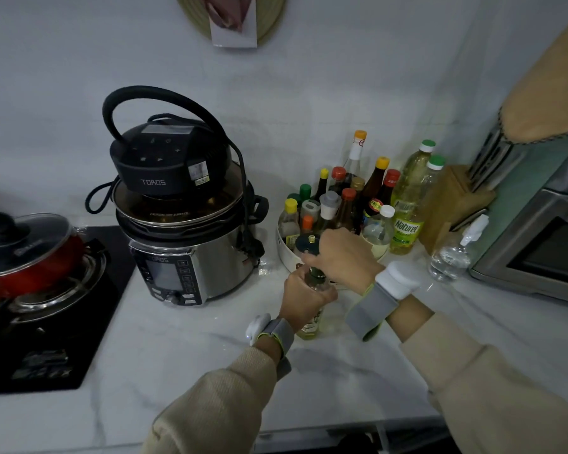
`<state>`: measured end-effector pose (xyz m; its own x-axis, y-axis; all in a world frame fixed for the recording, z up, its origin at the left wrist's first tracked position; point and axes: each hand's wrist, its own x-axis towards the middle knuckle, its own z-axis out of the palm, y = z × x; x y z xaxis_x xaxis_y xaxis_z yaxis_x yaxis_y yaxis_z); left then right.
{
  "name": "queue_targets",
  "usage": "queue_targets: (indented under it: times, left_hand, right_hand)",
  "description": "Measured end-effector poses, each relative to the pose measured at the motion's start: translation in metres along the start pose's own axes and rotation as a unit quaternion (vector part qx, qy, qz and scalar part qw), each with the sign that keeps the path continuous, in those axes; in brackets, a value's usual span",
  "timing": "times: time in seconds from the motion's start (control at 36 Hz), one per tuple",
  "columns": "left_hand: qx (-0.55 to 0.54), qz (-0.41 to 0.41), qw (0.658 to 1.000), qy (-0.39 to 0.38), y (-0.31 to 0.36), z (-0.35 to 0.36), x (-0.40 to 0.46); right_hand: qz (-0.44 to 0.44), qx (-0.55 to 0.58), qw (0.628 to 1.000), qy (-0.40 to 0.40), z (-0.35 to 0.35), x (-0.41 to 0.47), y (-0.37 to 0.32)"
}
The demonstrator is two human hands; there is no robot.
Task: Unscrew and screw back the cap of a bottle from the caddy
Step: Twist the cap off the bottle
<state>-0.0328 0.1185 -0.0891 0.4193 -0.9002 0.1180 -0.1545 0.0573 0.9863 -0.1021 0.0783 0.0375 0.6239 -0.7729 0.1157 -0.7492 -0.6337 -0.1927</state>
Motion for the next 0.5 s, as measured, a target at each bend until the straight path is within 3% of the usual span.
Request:
queue_targets:
  times: [0.31,0.42,0.5]
  left_hand:
    - [-0.016,0.025,1.0,-0.003,-0.005,0.0,0.002]
    - [-0.017,0.036,0.999,0.0,-0.004,0.0,0.002]
    - [-0.005,0.04,0.999,0.008,-0.005,0.0,0.003]
  right_hand:
    - [-0.135,0.045,0.986,-0.084,-0.015,-0.004,0.007]
    - [-0.13,0.091,0.984,-0.084,-0.019,-0.007,0.01]
    - [-0.071,0.101,0.991,-0.044,-0.013,-0.006,0.008]
